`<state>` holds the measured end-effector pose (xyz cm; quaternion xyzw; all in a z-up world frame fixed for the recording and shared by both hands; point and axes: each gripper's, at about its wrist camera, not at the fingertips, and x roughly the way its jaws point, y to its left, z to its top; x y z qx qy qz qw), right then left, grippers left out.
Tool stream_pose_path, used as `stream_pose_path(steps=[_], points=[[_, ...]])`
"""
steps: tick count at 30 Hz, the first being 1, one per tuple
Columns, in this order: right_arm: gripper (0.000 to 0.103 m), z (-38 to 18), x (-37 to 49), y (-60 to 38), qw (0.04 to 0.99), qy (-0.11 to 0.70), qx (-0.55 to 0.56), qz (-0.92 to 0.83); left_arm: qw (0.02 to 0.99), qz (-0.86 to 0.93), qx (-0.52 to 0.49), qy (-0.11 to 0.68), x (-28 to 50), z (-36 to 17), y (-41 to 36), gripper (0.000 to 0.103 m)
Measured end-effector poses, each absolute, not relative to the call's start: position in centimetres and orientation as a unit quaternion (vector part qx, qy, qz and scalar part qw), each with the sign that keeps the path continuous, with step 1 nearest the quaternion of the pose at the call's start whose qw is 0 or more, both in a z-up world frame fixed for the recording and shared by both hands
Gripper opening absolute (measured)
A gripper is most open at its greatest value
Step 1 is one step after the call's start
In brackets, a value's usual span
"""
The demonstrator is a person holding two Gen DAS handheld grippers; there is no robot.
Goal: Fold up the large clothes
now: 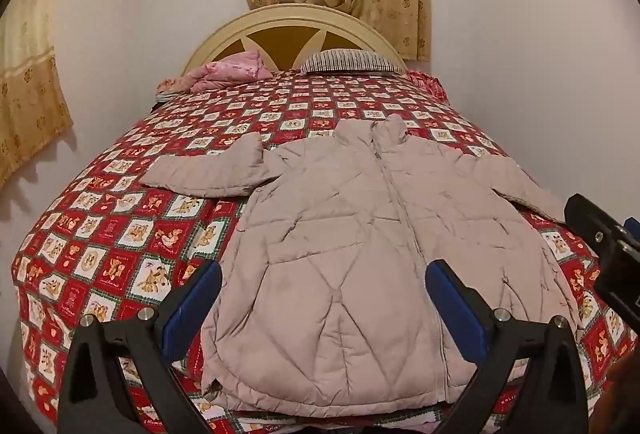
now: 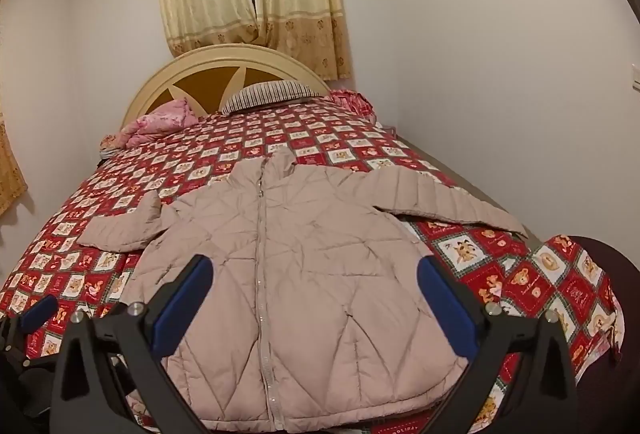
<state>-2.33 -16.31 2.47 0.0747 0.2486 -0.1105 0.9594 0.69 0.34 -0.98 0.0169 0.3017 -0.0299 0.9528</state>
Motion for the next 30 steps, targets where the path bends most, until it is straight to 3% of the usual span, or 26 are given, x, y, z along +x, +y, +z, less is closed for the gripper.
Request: stream_pose_path(steps=[30], points=[[0.103, 1.5, -2.5, -16.5, 0.956, 0.261, 0.078, -0.111, 0.95, -0.036, 0.016, 0.309, 0.9, -1.1, 0.0, 0.102]])
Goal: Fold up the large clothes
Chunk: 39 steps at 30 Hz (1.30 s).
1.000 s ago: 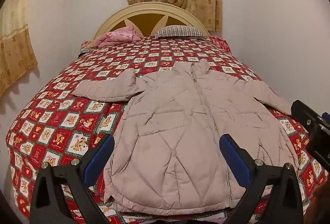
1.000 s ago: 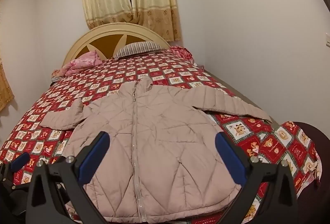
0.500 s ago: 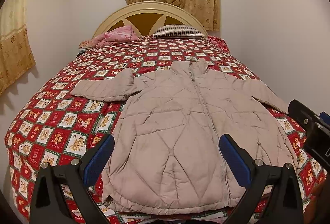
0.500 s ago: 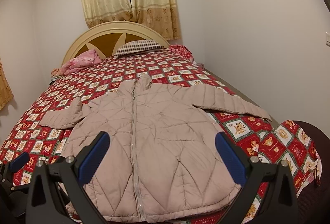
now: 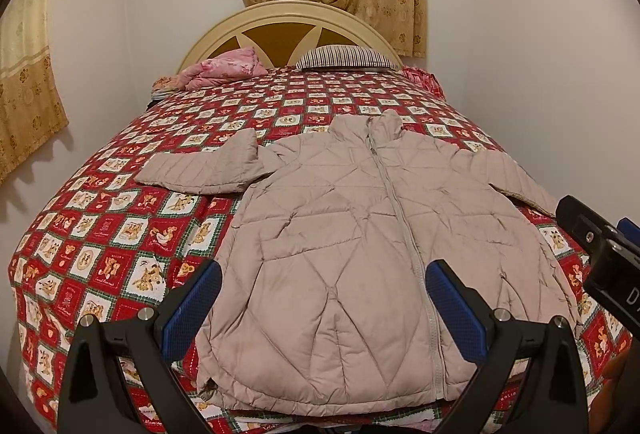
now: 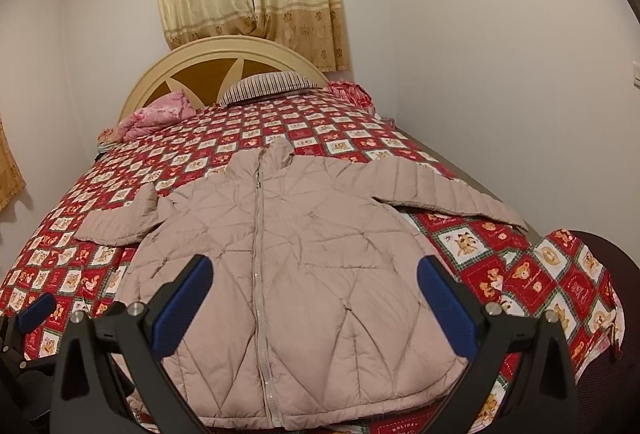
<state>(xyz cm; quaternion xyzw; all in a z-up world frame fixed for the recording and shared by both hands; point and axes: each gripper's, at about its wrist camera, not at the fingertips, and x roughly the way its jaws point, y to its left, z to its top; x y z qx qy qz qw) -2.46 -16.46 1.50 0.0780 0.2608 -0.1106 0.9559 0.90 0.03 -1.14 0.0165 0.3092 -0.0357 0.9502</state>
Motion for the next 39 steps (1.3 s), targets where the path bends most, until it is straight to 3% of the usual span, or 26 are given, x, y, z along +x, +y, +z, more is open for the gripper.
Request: stream_pose_path(steps=[26, 39], points=[[0.103, 0.6, -1.7, -17.4, 0.952, 0.269, 0.093, -0.112, 0.943, -0.034, 0.026, 0.329, 3.5, -2.8, 0.1, 0.102], [0.103, -2.9, 1.0, -33.4, 0.91, 0.274, 0.225, -0.214, 0.948, -0.039, 0.062, 0.309, 16.3, -6.1, -0.6, 0.102]])
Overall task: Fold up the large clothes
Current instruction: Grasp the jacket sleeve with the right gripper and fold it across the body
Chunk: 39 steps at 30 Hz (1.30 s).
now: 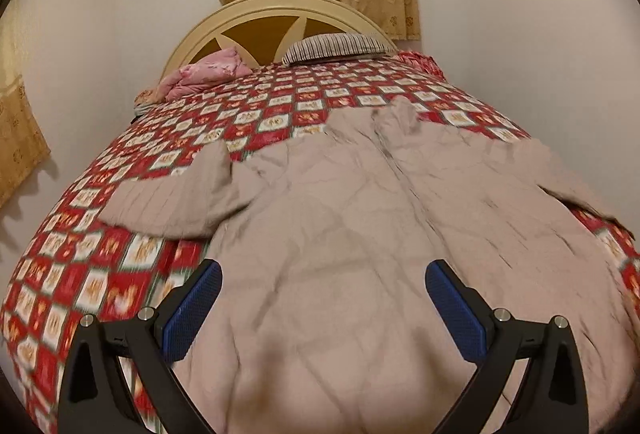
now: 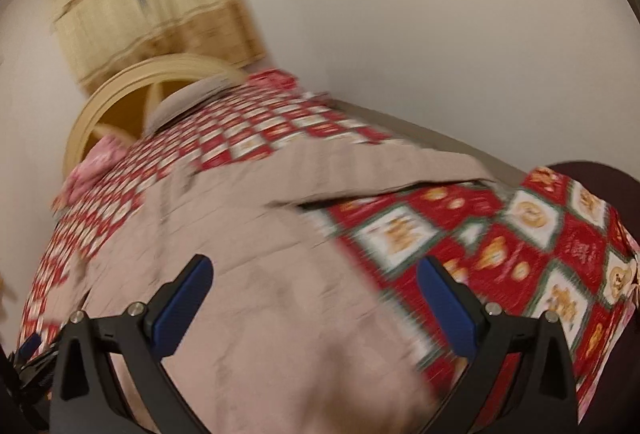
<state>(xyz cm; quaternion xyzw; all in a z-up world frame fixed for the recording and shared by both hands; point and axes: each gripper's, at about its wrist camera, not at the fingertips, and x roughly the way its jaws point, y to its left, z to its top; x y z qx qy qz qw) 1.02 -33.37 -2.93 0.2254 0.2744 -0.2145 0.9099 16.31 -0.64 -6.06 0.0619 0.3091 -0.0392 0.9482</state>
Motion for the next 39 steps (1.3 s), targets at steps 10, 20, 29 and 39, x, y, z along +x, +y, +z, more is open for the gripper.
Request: stream_pose_path(steps=[10, 20, 29, 39], points=[[0.082, -8.7, 1.5, -52.2, 0.8, 0.251, 0.471, -0.273, 0.934, 0.019, -0.032, 0.356, 24.7, -12.9, 4.3, 0.102], [0.071, -13.6, 8.3, -59.1, 0.74, 0.307, 0.506, -0.318, 0.91, 0.029, -0.062, 0.41, 26.3, -15.8, 5.1, 0.102], [0.066, -16.3, 9.8, -63.0, 0.706, 0.309, 0.518, -0.371, 0.905, 0.041, -0.038, 0.421, 26.7, -16.3, 4.7, 0.102], [0.011, -14.8, 8.8, -62.8, 0.764, 0.266, 0.476, -0.345, 0.903, 0.043, -0.035, 0.425, 26.9, -16.4, 4.6, 0.102]])
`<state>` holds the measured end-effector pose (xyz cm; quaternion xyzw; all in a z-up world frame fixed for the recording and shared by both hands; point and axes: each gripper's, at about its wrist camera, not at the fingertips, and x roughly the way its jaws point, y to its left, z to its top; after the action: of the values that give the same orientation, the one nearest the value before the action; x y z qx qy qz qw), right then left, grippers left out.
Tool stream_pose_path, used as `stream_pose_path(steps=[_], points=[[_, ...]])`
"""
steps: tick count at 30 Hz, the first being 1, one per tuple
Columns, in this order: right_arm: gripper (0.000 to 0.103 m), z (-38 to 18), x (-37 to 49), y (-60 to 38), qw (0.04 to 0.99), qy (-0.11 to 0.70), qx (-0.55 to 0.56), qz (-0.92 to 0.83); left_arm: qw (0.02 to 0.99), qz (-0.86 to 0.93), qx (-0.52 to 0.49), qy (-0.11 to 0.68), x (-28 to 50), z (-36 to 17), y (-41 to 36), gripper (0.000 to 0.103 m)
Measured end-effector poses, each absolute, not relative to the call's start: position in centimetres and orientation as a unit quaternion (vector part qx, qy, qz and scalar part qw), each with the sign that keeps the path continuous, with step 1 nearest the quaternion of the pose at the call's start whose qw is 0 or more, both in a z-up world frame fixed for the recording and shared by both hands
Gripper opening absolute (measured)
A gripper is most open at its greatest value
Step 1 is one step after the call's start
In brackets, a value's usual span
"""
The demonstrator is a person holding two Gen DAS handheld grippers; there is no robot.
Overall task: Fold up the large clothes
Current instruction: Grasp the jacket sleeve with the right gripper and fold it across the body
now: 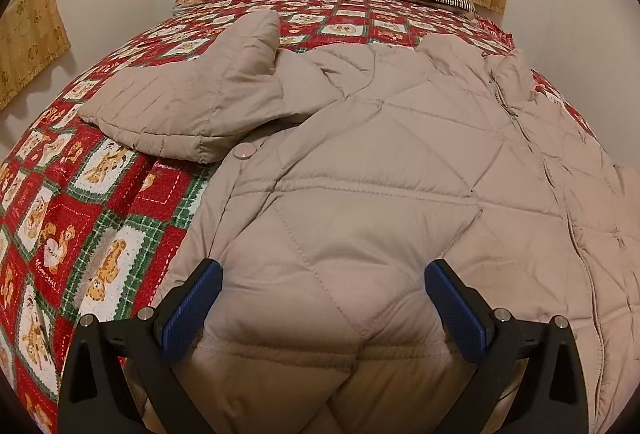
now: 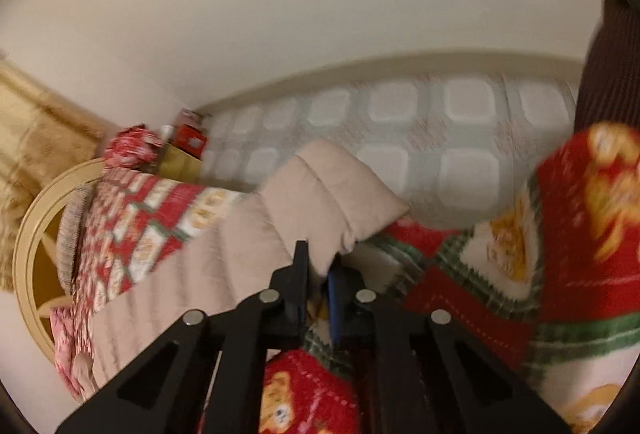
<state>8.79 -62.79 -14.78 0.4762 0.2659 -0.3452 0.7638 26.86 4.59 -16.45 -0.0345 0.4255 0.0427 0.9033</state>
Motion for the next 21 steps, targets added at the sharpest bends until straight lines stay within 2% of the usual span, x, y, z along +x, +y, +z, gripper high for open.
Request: stream_pose_path(steps=[6, 12, 16, 21], points=[[0.01, -5.9, 9.8, -58.4, 0.846, 0.225, 0.389, -0.286, 0.901, 0.037, -0.035, 0.43, 27.0, -16.5, 4.6, 0.102], [0.01, 2.9, 13.0, -49.2, 0.916, 0.206, 0.296, -0.175, 0.908, 0.004, -0.07, 0.412, 25.6, -15.0, 6.2, 0.102], [0.01, 5.6, 15.2, -41.1, 0.942, 0.214, 0.243, -0.084, 0.935, 0.021, -0.089, 0.344, 22.4, -12.5, 8.2, 0.102], [0.01, 4.6, 19.2, -31.2, 0.951, 0.241, 0.193, 0.027, 0.953, 0.075, -0.097, 0.278, 19.7, -11.3, 11.1, 0.102]])
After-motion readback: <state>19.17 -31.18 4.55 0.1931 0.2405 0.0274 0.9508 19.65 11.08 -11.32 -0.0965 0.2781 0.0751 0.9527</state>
